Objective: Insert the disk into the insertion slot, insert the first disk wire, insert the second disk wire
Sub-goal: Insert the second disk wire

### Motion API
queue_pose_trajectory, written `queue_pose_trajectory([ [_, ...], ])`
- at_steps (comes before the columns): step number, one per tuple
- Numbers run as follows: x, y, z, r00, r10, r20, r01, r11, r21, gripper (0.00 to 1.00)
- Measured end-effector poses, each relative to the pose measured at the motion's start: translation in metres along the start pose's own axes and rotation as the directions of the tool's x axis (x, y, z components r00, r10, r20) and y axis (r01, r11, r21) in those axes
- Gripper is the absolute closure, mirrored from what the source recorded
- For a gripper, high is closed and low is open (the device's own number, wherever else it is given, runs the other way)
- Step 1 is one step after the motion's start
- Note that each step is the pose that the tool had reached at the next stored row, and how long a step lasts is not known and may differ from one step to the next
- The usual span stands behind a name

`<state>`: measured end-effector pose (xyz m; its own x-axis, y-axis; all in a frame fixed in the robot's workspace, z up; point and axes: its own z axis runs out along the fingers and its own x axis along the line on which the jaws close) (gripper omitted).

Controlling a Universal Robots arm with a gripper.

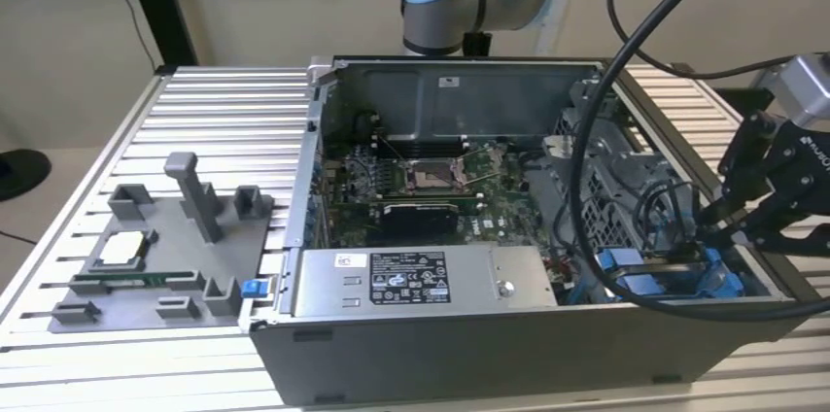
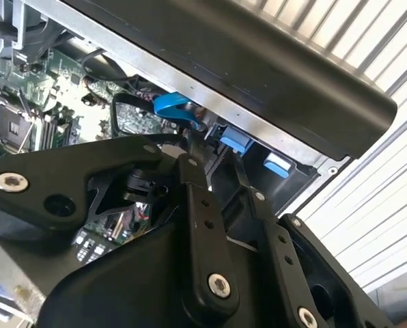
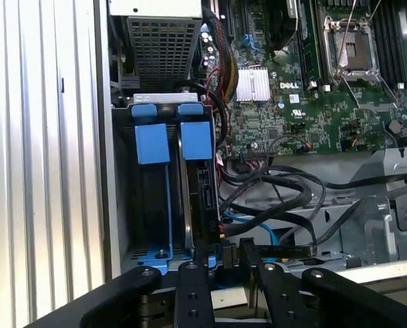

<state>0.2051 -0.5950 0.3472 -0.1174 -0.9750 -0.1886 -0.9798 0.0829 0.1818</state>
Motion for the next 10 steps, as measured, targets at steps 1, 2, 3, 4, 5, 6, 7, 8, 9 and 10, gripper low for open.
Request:
queue_pose_trajectory([
  [1,0.0000,-0.0001,0.0002,1.0000,-0.001,0.0081,0.001,1.0000,-0.0010,0.00],
  [2,0.0001,-0.0001,0.0004,0.9999,-0.003,0.0162,0.003,1.0000,-0.0019,0.00],
  [3,0.0001,-0.0001,0.0005,0.9997,-0.004,0.0230,0.004,1.0000,-0.0027,0.00],
  [4,0.0001,-0.0001,0.0006,0.9996,-0.004,0.0261,0.004,1.0000,-0.0032,0.00],
  [5,0.0001,-0.0001,0.0005,0.9997,-0.004,0.0261,0.004,1.0000,-0.0031,0.00],
  [6,0.0001,-0.0001,0.0006,0.9996,-0.004,0.0263,0.004,1.0000,-0.0031,0.00],
  [7,0.0001,-0.0001,0.0005,0.9996,-0.004,0.0263,0.004,1.0000,-0.0031,0.00],
  [8,0.0002,-0.0001,0.0005,0.9996,-0.004,0.0262,0.004,1.0000,-0.0031,0.00],
  [9,0.0002,-0.0001,0.0005,0.9996,-0.004,0.0263,0.004,1.0000,-0.0031,0.00],
  [10,0.0002,-0.0001,0.0005,0.9996,-0.004,0.0263,0.004,1.0000,-0.0031,0.00],
])
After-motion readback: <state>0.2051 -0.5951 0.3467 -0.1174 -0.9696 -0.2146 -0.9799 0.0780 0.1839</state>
